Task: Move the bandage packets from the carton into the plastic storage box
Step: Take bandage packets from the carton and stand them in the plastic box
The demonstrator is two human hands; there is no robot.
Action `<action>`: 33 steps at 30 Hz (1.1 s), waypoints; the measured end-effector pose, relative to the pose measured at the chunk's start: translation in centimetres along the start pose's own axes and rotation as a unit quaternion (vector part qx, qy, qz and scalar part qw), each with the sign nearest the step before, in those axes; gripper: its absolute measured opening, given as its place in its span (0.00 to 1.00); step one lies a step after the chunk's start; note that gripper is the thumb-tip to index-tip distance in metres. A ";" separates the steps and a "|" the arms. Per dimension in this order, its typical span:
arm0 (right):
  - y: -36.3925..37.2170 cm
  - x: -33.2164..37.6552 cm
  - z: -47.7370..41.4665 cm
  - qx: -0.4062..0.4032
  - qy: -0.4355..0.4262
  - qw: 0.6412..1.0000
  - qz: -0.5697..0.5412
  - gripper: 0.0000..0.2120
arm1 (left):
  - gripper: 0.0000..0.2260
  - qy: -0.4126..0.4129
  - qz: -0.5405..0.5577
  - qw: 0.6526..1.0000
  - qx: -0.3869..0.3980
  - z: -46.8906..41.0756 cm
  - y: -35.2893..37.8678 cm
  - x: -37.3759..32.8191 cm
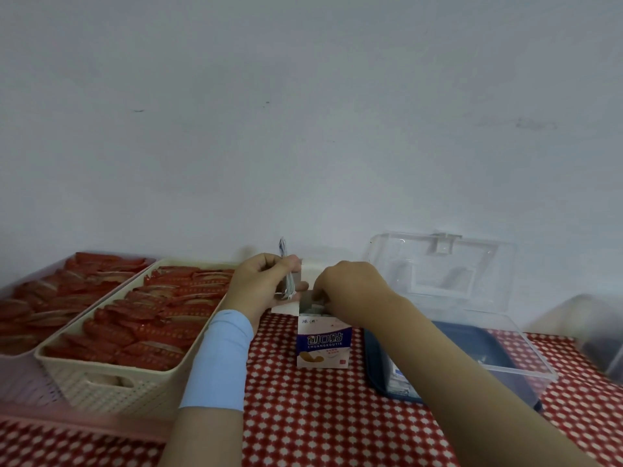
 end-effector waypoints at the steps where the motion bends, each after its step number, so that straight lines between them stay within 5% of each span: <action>1: 0.3 0.0 0.0 0.013 0.000 1.000 0.002 0.10 | 0.08 0.002 -0.002 1.000 -0.003 0.0 0.0 -0.1; 7: -1.2 -2.0 1.0 -0.037 0.047 0.986 -0.158 0.09 | 0.10 0.044 -0.077 0.996 0.011 0.0 0.4 -0.6; 13: -2.4 -5.3 4.0 -0.139 0.123 0.899 -0.396 0.06 | 0.10 0.078 -0.073 0.994 0.021 0.6 1.4 -1.9; 20: -2.9 -5.9 6.0 -0.193 0.109 0.847 -0.483 0.10 | 0.07 0.010 -0.054 0.990 0.129 1.0 3.9 -1.0; 25: -3.2 -5.6 6.2 -0.216 0.091 0.801 -0.551 0.10 | 0.27 -0.037 0.033 0.987 0.154 1.6 4.8 -0.7; 33: -2.8 -5.3 6.1 -0.194 0.081 0.765 -0.609 0.09 | 0.29 -0.072 0.091 0.982 0.149 2.0 5.1 -0.2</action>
Point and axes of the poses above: each hand's wrist, its own z-axis away from the middle knuckle, its own y-axis out of the palm, x = y × z, the point moved 7 cm from there along -z, towards the middle knuckle, and after that the axes turned 1 degree about z, right-handed, at the moved point
